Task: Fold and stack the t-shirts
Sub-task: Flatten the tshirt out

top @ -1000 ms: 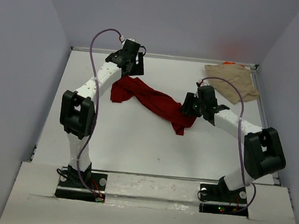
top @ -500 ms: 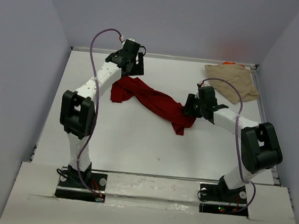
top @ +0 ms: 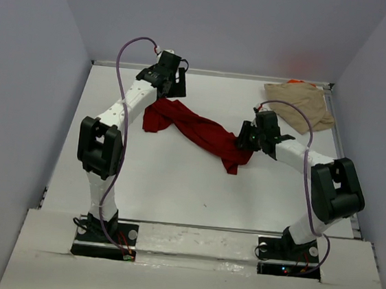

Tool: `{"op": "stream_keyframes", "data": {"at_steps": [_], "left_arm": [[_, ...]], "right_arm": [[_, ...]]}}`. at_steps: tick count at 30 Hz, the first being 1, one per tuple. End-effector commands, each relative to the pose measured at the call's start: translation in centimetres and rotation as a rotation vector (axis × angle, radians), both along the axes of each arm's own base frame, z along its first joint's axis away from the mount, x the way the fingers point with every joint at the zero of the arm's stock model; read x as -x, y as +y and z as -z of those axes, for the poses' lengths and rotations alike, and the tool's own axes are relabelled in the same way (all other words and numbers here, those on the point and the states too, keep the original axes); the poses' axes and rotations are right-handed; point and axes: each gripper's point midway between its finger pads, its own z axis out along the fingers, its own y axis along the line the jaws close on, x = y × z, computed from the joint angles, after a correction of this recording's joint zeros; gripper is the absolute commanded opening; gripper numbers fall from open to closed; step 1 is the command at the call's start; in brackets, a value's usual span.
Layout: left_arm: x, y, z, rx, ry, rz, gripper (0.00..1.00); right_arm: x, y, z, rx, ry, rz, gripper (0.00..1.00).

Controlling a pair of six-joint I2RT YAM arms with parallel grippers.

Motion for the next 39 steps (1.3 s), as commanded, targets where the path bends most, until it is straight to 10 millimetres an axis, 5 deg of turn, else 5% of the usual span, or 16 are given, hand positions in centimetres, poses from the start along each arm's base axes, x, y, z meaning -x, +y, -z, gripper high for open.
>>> {"op": "stream_keyframes", "data": {"at_steps": [1,21,29,39], "left_arm": [[-0.1,-0.4,0.5,-0.001,-0.005,0.011,0.99],[-0.1,0.0,1.3,-0.028,0.005,-0.009,0.99],[0.0,-0.1,1.4,-0.028,0.005,-0.003,0.99],[-0.1,-0.3,1.6,-0.025,0.007,0.001,0.99]], "right_arm": [[-1.8,-0.3,-1.0,0.022,-0.074,0.004,0.42],[-1.7,-0.6,-1.3,0.042,-0.093,-0.004,0.43],[-1.6,-0.3,-1.2,0.041,-0.089,-0.011,0.35],[-1.9,-0.3,-1.2,0.048,-0.092,-0.008,0.0]]}}
